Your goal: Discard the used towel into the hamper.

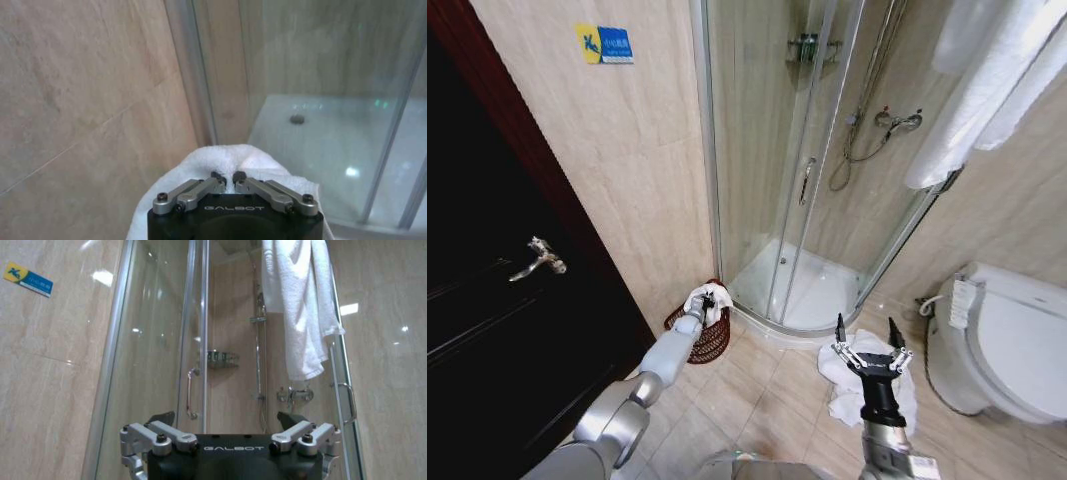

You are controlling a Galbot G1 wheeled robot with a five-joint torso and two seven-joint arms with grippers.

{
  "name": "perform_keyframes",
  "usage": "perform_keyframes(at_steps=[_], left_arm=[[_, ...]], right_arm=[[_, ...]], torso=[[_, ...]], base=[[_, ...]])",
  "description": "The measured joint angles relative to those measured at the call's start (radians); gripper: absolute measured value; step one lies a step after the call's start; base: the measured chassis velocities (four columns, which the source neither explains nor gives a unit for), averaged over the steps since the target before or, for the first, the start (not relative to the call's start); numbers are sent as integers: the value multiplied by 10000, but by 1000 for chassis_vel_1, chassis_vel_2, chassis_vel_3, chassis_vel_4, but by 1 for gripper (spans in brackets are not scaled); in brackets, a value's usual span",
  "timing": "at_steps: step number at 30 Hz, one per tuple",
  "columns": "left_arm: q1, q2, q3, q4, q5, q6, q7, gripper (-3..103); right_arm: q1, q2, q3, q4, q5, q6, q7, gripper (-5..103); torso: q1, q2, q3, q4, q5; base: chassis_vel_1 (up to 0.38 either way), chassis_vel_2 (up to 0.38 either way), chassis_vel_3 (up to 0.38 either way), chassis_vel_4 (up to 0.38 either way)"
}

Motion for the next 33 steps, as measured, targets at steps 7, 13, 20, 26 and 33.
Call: perform_keyframes(at_steps=[7, 13, 20, 26, 33], left_arm=[[-38, -49, -273, 436, 658, 697, -296, 3], [-21, -99, -460, 529, 755, 921, -326, 3], [36, -211, -617, 622, 879, 922, -274, 3], [111, -232, -751, 589, 887, 905, -270, 3], [256, -314, -943, 473, 870, 851, -293, 3]], right_arm=[[-68, 23, -17, -1, -38, 73, 102, 100], [-110, 109, -77, 123, -451, 268, 708, 100], [-327, 121, -31, 411, -623, 322, 684, 100], [-432, 124, -67, 412, -666, 647, 592, 100], [-571, 127, -117, 408, -760, 864, 554, 100]], torso=[[0, 0, 0, 1, 0], [0, 0, 0, 1, 0], [0, 0, 0, -1, 0], [-2, 2, -1, 0, 0], [-2, 3, -1, 0, -1]], base=[[0, 0, 0, 0], [0, 0, 0, 0], [0, 0, 0, 0], [0, 0, 0, 0], [-80, 91, 94, -85]])
